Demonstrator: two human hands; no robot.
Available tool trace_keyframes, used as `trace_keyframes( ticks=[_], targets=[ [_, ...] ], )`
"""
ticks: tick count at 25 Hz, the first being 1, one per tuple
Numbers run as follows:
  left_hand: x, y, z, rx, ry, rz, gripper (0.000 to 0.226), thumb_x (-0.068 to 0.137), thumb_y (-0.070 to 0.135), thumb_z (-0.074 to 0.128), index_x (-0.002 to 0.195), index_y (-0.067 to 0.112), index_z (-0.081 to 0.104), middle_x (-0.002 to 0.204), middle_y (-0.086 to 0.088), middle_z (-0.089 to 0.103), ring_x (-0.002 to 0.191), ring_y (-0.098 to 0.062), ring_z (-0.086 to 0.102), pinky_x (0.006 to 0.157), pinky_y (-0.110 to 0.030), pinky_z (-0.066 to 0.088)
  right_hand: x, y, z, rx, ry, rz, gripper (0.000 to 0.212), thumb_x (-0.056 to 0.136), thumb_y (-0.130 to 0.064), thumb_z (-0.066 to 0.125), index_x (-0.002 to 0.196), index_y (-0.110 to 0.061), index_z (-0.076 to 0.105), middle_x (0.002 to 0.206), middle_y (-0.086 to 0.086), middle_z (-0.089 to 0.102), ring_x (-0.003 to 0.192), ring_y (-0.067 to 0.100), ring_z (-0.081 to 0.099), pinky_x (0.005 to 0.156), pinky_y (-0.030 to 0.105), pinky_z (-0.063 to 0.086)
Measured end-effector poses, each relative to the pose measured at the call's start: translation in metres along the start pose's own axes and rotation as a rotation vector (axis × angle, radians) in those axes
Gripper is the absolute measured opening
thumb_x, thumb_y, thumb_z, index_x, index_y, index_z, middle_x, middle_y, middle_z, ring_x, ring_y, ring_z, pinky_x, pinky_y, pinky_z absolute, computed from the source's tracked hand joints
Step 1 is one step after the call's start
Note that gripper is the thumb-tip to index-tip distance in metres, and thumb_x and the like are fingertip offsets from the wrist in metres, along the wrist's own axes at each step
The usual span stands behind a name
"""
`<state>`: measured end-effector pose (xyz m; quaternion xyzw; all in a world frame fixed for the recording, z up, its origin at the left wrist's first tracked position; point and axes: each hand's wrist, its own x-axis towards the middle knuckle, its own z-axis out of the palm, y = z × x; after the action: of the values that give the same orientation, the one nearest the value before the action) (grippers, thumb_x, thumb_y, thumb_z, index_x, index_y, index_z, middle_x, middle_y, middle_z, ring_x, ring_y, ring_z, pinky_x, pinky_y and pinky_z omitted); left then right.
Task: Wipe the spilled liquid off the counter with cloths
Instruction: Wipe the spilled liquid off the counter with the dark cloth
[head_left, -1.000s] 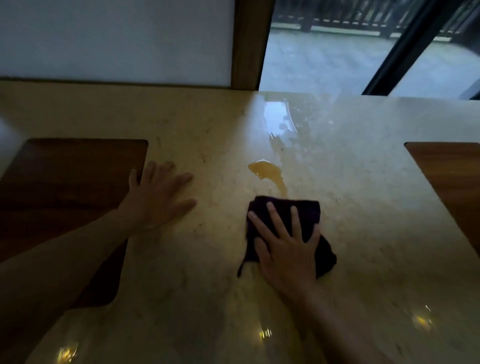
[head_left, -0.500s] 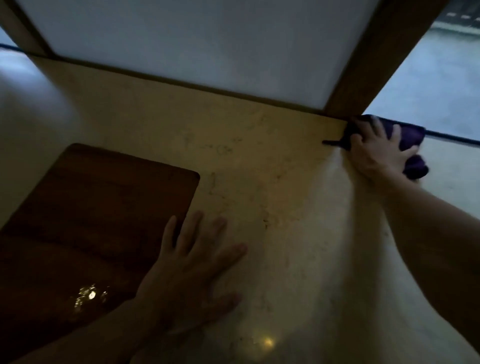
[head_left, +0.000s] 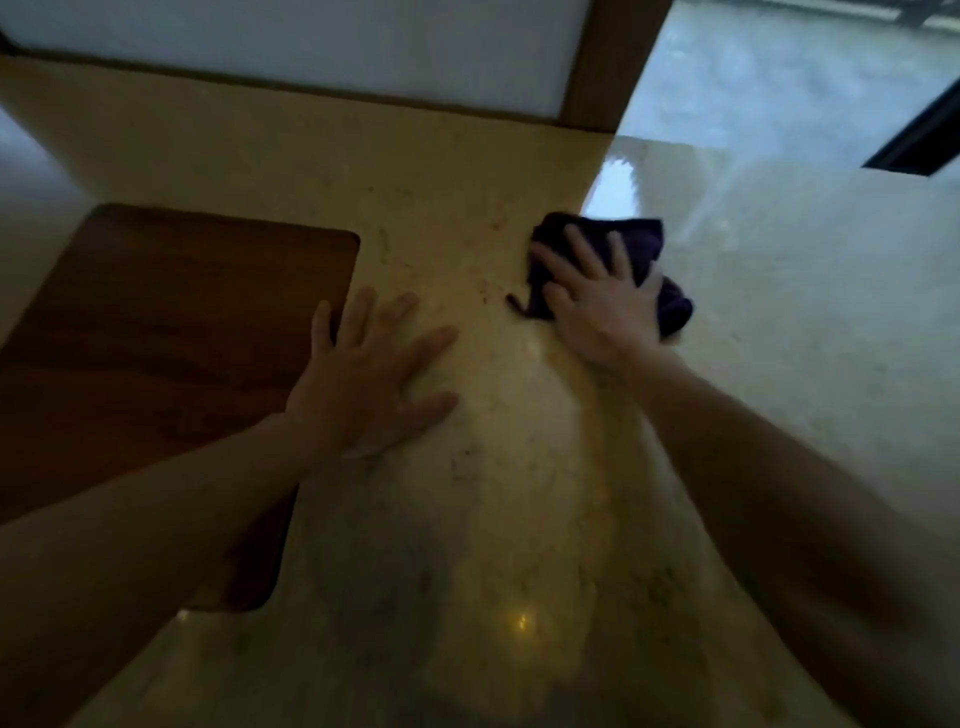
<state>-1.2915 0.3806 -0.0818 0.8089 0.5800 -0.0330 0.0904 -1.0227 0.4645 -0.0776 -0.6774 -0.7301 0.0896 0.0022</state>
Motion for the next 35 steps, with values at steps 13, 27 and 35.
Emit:
trace_keyframes(
  ticks=[13,27,35],
  targets=[
    [-0.139,-0.031,-0.017,-0.029,-0.198,-0.064,0.062,0.095,0.067,0.029,0.151,0.042,0.017,0.164,-0.001,0.004,0.15,-0.031,0.002,0.114,-0.068,0.012,-0.495,-0.108,0.076,-0.089,-0.111,0.109,0.054,0.098,-0.058,0.015,0.147,-0.049,0.035,0.161,-0.007,0.027,0.144,0.034,0.028,0.1,0.073,0.025],
    [-0.105,-0.106,0.008,0.052,0.012,-0.116,0.074,0.083,0.081,0.001,0.148,0.05,0.018,0.165,0.003,0.006,0.152,-0.023,-0.005,0.114,-0.07,0.002,-0.031,-0.091,0.022,0.003,0.064,0.19,0.05,0.099,-0.054,0.016,0.149,-0.058,0.006,0.165,-0.014,0.0,0.151,0.03,-0.007,0.109,0.075,-0.002],
    [-0.102,-0.11,0.016,0.099,0.017,-0.092,0.068,0.088,0.077,0.018,0.149,0.047,0.025,0.164,-0.002,0.017,0.152,-0.028,0.005,0.11,-0.074,0.012,0.188,-0.089,-0.006,0.064,-0.012,0.169,0.055,0.096,-0.051,0.017,0.151,-0.054,0.008,0.166,-0.011,-0.001,0.15,0.036,-0.007,0.107,0.077,-0.006]
  ],
)
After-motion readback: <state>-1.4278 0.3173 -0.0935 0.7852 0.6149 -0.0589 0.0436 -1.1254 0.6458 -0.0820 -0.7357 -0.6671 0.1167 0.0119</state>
